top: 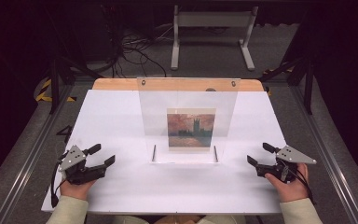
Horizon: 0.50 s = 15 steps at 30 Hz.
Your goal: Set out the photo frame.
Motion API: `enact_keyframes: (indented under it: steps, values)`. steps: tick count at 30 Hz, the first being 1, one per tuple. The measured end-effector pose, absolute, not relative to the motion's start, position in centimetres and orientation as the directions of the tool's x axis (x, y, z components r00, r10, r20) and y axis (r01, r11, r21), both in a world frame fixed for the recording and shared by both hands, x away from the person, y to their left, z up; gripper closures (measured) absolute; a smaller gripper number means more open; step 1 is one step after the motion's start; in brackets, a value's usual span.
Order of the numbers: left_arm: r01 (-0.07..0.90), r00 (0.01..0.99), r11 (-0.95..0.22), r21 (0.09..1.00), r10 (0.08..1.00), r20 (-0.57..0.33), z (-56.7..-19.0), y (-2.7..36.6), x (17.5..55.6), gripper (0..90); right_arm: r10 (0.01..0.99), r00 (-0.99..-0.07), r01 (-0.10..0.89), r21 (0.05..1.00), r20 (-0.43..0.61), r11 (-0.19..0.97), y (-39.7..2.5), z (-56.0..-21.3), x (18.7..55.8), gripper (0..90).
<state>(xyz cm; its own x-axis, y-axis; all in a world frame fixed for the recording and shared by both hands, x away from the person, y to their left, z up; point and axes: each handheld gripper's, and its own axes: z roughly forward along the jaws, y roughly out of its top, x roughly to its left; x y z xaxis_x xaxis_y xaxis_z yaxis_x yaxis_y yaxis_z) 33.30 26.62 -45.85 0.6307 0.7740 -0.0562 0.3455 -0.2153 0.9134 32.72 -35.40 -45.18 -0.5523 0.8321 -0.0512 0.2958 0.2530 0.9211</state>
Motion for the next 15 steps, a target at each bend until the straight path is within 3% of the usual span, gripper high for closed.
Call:
enact_keyframes:
  steps: [15]
  values:
    - [0.341,0.639,-0.249,0.906,0.769,-0.03,-45.93,26.22,33.42,25.2,0.833,-0.55,0.293,0.92,-0.06,0.26,-35.33,-45.16,32.69,17.3]
